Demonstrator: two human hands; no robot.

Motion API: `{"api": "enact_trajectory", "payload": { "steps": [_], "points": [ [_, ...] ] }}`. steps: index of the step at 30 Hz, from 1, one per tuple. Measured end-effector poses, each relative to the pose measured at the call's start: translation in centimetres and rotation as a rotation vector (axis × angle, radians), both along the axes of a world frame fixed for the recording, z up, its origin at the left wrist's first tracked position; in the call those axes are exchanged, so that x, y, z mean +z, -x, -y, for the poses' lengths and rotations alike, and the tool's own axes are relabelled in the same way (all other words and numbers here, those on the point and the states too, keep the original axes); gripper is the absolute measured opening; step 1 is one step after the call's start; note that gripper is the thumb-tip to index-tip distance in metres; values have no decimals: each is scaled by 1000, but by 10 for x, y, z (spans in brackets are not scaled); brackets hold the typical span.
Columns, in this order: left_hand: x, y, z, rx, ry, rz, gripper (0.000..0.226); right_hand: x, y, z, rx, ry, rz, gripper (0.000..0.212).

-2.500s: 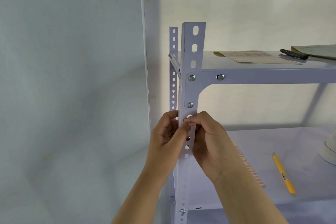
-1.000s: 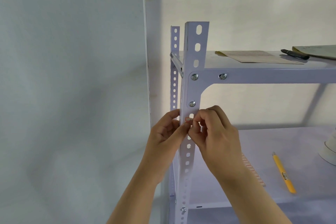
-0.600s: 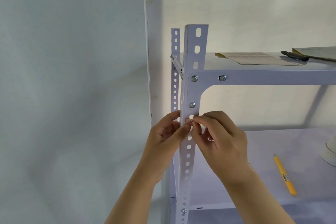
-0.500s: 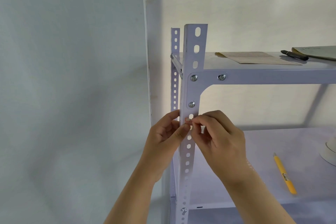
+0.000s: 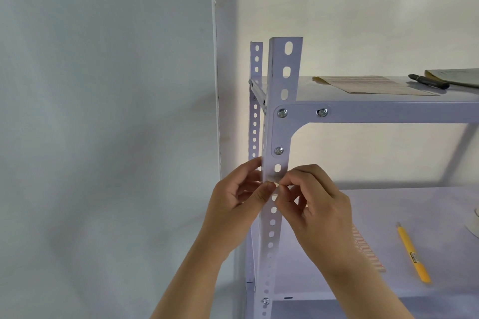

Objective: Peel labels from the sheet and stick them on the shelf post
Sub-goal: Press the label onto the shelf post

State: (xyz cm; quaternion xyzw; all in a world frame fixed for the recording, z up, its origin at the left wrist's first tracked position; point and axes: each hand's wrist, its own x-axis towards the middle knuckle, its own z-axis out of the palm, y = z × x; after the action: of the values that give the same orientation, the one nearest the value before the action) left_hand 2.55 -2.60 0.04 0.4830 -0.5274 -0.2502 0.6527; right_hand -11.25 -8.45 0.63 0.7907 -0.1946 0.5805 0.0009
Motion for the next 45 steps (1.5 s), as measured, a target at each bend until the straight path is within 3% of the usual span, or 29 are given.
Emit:
{"api": "enact_trajectory", "payload": {
  "steps": [8,13,17,24,28,31,34,38,45],
  "points": [
    [-3,10,-4,151,139,121,49,3,4,-7,-28,-51,-18,18],
    [-4,7,-5,382,315,399,29,3,4,-8,-15,-84,-12,18],
    [-4,7,-7,464,335,537,10,3,5,-10,-1,-107,-13,17],
    [-4,6,-17,498,338,605,14,-1,11,-16,48,-165,-15,4],
    [-3,10,-26,439,284,493,13,2,17,-24,139,-369,30,8],
    [4,14,-34,412,218,377,8,9,20,-33,211,-557,91,25],
    [12,20,-41,359,163,293,16,19,24,-38,291,-668,173,31],
    [22,24,-45,214,149,129,19,31,27,-44,364,-743,228,26],
    [25,24,-51,195,106,178,20,37,35,-49,368,-750,188,29]
  ]
}}
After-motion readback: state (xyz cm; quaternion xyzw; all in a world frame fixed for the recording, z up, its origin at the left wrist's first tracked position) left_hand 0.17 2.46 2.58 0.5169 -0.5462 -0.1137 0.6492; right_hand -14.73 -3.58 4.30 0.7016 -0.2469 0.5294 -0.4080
